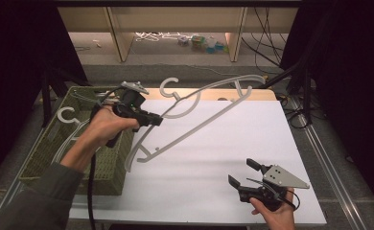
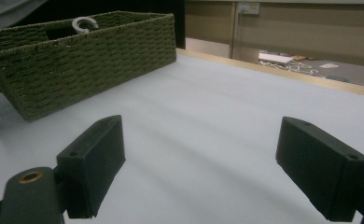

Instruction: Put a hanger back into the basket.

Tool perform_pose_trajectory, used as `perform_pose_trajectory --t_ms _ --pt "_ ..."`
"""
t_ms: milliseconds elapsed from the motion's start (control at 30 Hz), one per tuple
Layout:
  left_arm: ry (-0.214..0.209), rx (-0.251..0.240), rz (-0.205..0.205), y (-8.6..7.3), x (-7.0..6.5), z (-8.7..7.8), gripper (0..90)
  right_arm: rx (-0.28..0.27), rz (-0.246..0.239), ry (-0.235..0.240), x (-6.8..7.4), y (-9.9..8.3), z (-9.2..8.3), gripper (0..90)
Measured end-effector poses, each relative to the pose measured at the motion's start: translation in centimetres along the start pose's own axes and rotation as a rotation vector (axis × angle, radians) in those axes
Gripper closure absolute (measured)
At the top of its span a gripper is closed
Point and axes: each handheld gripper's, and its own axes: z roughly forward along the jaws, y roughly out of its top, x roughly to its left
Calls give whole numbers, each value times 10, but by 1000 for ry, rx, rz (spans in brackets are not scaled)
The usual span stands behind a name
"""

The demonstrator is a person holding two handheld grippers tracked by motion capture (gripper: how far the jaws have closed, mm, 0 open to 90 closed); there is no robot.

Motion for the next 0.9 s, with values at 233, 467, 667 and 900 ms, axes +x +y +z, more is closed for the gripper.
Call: perform_pose_trajectory --t_ms 233,467,667,900 --pt "27 -26 -36 -7 20 -38 816 4 5 2 0 0 0 162" --pt "95 -28 -67 -22 42 -70 816 -1 -1 0 0 0 0 162" --pt "150 -44 -117 -40 63 -92 816 3 6 1 0 0 0 162" --pt "211 -52 -174 -62 88 -111 816 2 7 3 0 0 0 162"
